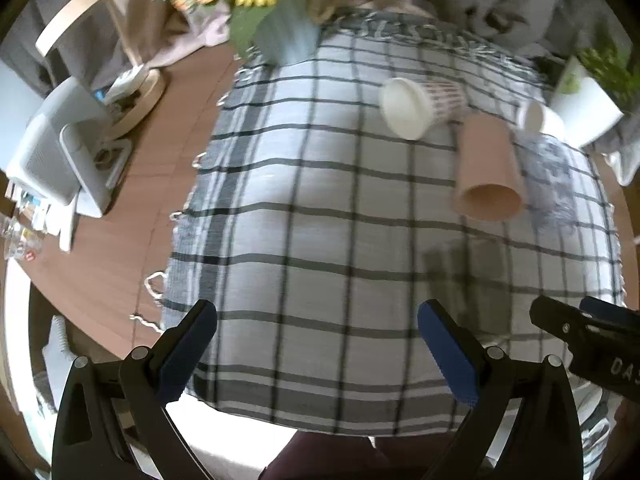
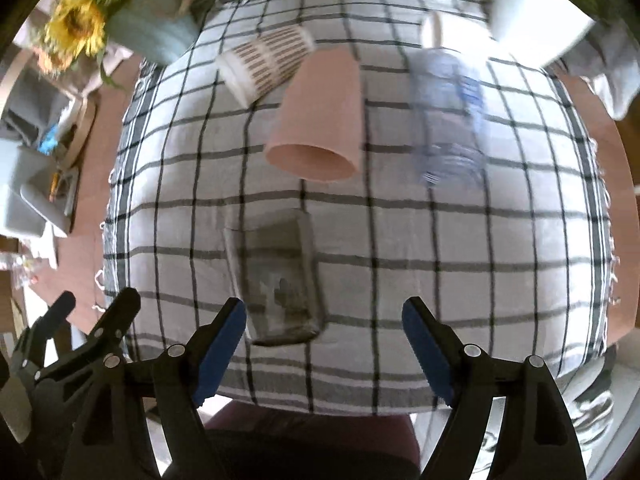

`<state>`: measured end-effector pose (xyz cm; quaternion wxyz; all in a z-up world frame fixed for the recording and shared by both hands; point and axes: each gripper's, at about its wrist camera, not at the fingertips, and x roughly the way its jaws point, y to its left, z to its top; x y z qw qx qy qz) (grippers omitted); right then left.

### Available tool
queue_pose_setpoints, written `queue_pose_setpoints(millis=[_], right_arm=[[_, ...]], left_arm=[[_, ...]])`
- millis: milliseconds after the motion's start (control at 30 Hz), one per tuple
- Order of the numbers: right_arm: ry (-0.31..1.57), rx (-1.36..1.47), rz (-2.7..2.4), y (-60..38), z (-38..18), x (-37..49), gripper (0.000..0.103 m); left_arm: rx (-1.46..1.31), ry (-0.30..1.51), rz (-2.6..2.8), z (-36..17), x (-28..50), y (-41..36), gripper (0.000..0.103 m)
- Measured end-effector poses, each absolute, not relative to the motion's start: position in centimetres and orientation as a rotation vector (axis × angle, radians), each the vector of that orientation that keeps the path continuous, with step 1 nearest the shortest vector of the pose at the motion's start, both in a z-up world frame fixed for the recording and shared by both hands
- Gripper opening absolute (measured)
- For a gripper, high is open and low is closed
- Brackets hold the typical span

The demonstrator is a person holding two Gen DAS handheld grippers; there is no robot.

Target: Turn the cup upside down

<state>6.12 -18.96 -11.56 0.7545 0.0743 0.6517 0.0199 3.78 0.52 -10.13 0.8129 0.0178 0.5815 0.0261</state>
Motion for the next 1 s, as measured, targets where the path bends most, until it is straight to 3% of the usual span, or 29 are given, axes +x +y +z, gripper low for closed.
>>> queue_pose_setpoints(millis=[700, 1000], right_arm=[[1.417, 0.150, -0.040, -28.4, -13.5, 3.5, 0.080], [1.465, 0.149, -0.068, -30.7, -15.9, 3.3, 0.080]], left_arm=[[0.005, 1.287, -0.034, -13.7, 1.6, -8.8, 0.102], [0.012, 1.315, -0.018, -16.2, 2.1, -10.7, 0.096]])
